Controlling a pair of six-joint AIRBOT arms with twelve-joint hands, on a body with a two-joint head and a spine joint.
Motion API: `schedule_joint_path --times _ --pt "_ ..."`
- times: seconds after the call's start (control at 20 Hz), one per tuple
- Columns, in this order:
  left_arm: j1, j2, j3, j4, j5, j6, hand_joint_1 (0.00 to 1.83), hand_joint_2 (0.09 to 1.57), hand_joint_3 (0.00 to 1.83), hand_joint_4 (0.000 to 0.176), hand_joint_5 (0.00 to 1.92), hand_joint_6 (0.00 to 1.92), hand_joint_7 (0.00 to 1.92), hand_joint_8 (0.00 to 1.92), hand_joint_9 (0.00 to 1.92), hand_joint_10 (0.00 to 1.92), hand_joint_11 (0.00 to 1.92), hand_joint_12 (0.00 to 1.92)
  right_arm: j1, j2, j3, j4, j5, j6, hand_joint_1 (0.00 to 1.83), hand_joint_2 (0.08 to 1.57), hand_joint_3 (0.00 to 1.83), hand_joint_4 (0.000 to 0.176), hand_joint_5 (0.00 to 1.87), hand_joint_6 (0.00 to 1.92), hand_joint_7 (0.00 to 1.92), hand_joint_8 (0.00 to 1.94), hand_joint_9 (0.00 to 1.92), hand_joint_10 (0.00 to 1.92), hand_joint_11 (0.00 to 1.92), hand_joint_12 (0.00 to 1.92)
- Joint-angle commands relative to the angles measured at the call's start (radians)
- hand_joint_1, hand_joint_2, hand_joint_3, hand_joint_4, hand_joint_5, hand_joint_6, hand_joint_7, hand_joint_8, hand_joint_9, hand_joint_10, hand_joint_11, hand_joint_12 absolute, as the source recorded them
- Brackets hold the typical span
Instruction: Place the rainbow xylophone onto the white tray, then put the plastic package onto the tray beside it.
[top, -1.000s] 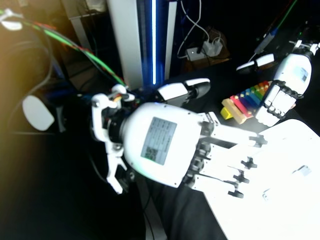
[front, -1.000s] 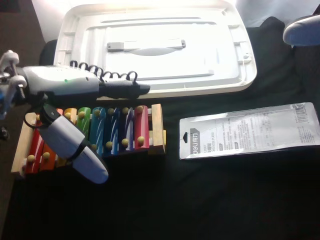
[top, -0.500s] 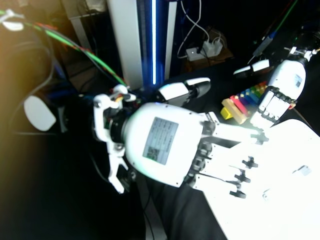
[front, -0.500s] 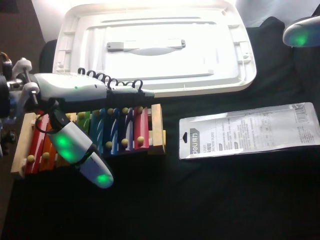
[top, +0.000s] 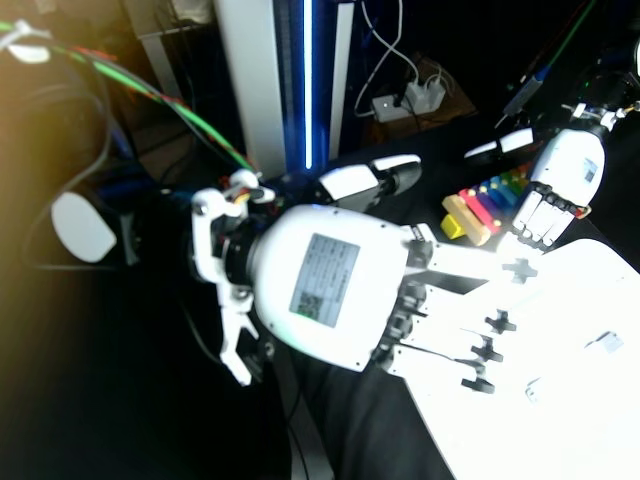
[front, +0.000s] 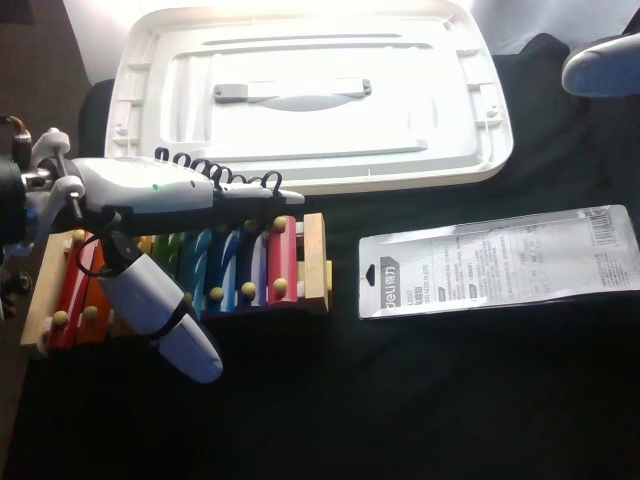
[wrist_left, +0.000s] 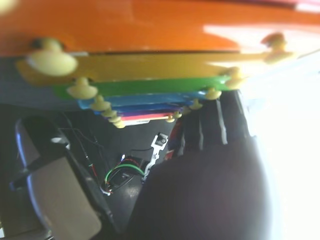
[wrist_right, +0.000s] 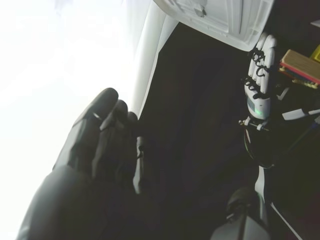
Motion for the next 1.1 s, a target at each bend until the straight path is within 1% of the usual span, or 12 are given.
schedule_joint_path --times 0.0,0.15,0.35,0.5,0.55,0.6,0.65,0.7,0.85,0.9,0.95,1.05 --pt "-0.003 -0.012 0.003 -0.021 -0.046 -0.019 0.78 0.64 0.01 0.0 0.0 0.0 0.25 0.01 0.3 0.01 0.3 0.12 0.016 -0.001 0.002 0.054 0.099 0.008 0.44 0.66 0.0 0.136 0.16 0.01 0.39 0.0 0.4 0.0 0.19 0.83" --pt "0.002 -0.017 0.003 -0.014 -0.044 -0.019 0.93 0.74 0.02 0.0 0.05 0.01 0.32 0.02 0.36 0.02 0.37 0.14 0.016 -0.001 0.002 0.053 0.099 0.008 0.43 0.67 0.01 0.127 0.16 0.0 0.4 0.01 0.41 0.01 0.18 0.83" --pt "0.006 -0.029 0.003 0.003 -0.041 -0.019 1.27 0.9 0.0 0.0 0.12 0.0 0.41 0.0 0.4 0.0 0.27 0.13 0.016 -0.002 0.002 0.052 0.099 0.008 0.48 0.68 0.0 0.119 0.17 0.0 0.4 0.0 0.4 0.0 0.18 0.81" --pt "0.009 -0.037 0.003 0.014 -0.035 -0.019 1.32 0.92 0.0 0.0 0.11 0.0 0.42 0.0 0.42 0.01 0.24 0.14 0.016 -0.002 0.001 0.048 0.099 0.008 0.48 0.68 0.0 0.117 0.17 0.0 0.39 0.0 0.38 0.0 0.16 0.8" --pt "0.012 -0.039 0.003 0.014 -0.034 -0.019 1.35 0.92 0.0 0.0 0.13 0.0 0.43 0.0 0.43 0.0 0.19 0.28 0.016 -0.002 0.001 0.047 0.099 0.008 0.48 0.69 0.01 0.113 0.16 0.0 0.39 0.0 0.4 0.01 0.18 0.82" --pt "0.015 -0.04 0.003 0.014 -0.033 -0.019 1.44 0.93 0.0 0.0 0.19 0.0 0.46 0.0 0.47 0.0 0.03 0.71 0.016 -0.003 0.001 0.047 0.099 0.008 0.49 0.69 0.0 0.119 0.17 0.0 0.39 0.0 0.4 0.01 0.17 0.82" --pt "0.016 -0.041 0.003 0.014 -0.032 -0.019 1.44 0.93 0.0 0.0 0.19 0.0 0.46 0.0 0.47 0.0 0.03 0.71 0.016 -0.003 0.001 0.047 0.099 0.008 0.49 0.69 0.0 0.119 0.17 0.0 0.39 0.0 0.4 0.01 0.17 0.82" --pt "0.017 -0.042 0.003 0.014 -0.033 -0.019 1.47 0.94 0.0 0.0 0.22 0.0 0.49 0.0 0.51 0.0 0.01 0.85 0.016 -0.003 0.001 0.047 0.099 0.008 0.49 0.69 0.0 0.124 0.16 0.0 0.39 0.0 0.39 0.0 0.15 0.82" --pt "0.019 -0.042 0.002 0.015 -0.032 -0.019 1.53 0.98 0.0 0.0 0.48 0.01 0.65 0.01 0.81 0.07 0.33 1.04 0.016 -0.004 0.001 0.045 0.099 0.008 0.49 0.7 0.0 0.115 0.16 0.0 0.4 0.0 0.4 0.0 0.15 0.87" --pt "0.019 -0.042 0.001 0.015 -0.032 -0.019 1.52 0.99 0.0 0.0 0.58 0.01 0.71 0.02 0.87 0.06 0.46 0.99 0.016 -0.004 0.001 0.045 0.099 0.008 0.48 0.71 0.0 0.105 0.17 0.0 0.41 0.0 0.42 0.01 0.17 0.89" --pt "0.019 -0.042 0.0 0.015 -0.032 -0.019 1.47 1.0 0.0 0.0 0.71 0.02 0.81 0.03 0.96 0.07 0.59 0.91 0.016 -0.004 0.001 0.045 0.099 0.008 0.46 0.7 0.0 0.111 0.17 0.0 0.41 0.0 0.42 0.01 0.18 0.9" --pt "0.019 -0.042 -0.001 0.01 -0.034 -0.018 1.43 1.02 0.0 0.0 0.8 0.02 0.9 0.03 1.01 0.05 0.61 0.85 0.016 -0.004 0.001 0.045 0.099 0.008 0.48 0.71 0.0 0.106 0.17 0.0 0.41 0.0 0.42 0.0 0.16 0.9"
